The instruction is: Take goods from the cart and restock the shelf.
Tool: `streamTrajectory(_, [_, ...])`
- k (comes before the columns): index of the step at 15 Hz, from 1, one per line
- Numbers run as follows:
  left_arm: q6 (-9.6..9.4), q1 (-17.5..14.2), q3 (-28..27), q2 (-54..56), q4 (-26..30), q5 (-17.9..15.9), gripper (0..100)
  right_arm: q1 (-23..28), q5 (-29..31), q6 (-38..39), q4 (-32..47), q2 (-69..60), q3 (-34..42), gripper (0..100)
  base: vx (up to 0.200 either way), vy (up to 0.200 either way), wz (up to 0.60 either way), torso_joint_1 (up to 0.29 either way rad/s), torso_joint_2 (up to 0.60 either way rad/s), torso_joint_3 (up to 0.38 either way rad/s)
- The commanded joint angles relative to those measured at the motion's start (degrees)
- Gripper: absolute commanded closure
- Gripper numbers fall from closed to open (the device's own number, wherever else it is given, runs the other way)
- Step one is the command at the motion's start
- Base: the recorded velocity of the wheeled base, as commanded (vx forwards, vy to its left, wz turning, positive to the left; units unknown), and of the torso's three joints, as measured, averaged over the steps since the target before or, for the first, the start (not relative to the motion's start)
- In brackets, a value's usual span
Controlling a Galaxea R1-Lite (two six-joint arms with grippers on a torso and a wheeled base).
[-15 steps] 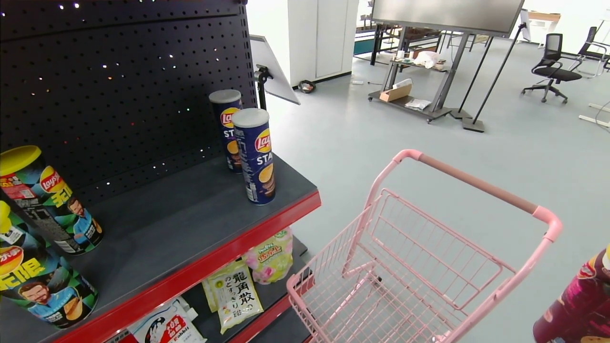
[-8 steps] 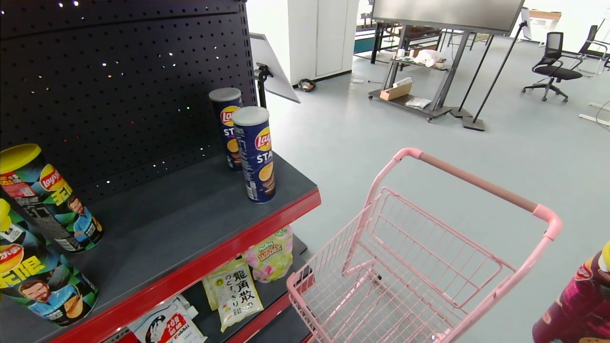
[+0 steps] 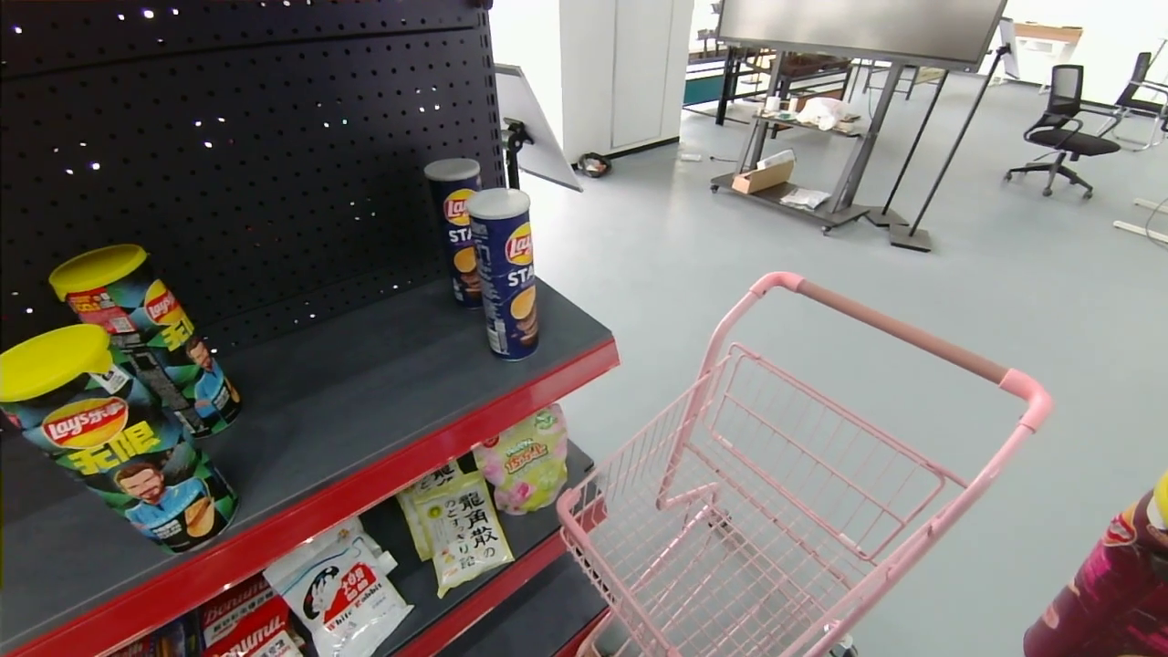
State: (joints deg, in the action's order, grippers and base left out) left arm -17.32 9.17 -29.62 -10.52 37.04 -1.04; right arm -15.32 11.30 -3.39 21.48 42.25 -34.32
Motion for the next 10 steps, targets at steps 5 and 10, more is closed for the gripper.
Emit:
streamTrajectory(5, [0.01, 0.0, 0.9, 0.1, -2.2, 0.0, 0, -0.1, -0.1, 0.0, -0.1, -0.6, 0.7, 100, 0.0, 0.0, 0.6, 0.005, 0.0, 0.002])
streamTrajectory(10, [-0.26, 0.0, 0.9, -0.6, -4.0, 0.2, 0, -0.1, -0.1, 0.0, -0.1, -1.6, 0.8, 100, 0.0, 0.0, 0.6, 0.004, 0.0, 0.003])
